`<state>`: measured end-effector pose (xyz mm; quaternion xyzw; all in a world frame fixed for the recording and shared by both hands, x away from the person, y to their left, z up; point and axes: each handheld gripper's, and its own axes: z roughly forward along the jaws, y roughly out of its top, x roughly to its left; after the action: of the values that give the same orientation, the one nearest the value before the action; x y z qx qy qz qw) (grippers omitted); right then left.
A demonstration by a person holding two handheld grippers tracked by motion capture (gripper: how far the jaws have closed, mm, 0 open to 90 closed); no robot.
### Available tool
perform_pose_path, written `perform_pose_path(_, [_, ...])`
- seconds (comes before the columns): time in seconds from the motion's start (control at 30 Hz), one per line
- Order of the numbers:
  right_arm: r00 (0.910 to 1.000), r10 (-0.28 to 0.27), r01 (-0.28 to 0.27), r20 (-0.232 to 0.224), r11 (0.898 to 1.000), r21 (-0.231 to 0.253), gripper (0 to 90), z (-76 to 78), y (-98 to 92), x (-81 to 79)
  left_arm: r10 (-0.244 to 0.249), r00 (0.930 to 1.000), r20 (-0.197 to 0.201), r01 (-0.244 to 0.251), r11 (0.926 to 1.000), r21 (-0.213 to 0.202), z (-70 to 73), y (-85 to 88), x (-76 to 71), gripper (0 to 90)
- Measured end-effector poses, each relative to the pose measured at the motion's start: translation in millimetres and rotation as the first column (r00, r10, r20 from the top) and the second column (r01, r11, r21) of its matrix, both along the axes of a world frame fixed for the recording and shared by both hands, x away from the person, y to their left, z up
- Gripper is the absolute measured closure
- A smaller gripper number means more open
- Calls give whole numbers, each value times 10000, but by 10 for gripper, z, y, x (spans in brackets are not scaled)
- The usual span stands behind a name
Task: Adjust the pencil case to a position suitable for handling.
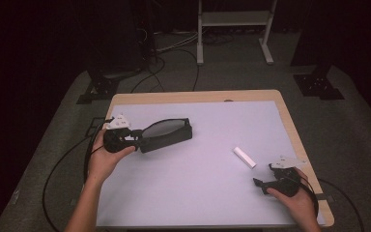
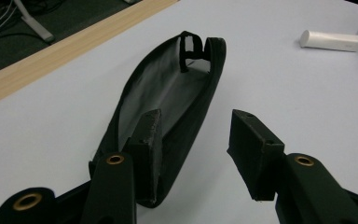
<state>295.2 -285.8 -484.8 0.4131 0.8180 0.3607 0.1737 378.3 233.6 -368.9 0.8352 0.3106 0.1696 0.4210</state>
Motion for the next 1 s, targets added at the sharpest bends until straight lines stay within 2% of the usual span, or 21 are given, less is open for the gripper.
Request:
perform_pose_path(0.3, [10000, 1, -1, -9, 10000, 5, 122, 0, -1, 0, 5, 10000, -94, -7, 9998, -181, 4, -19, 170, 540])
perform_pose_path(0.63, [10000, -6, 6, -20, 10000, 14, 122, 1, -1, 1, 56, 9999, -146, -59, 9998, -170, -31, -67, 354, 549])
perform_pose_path(1.0, [10000, -10, 10, -21, 10000, 27, 122, 0, -1, 1, 83, 9999, -129, -81, 9999, 119, -70, -153, 577, 561])
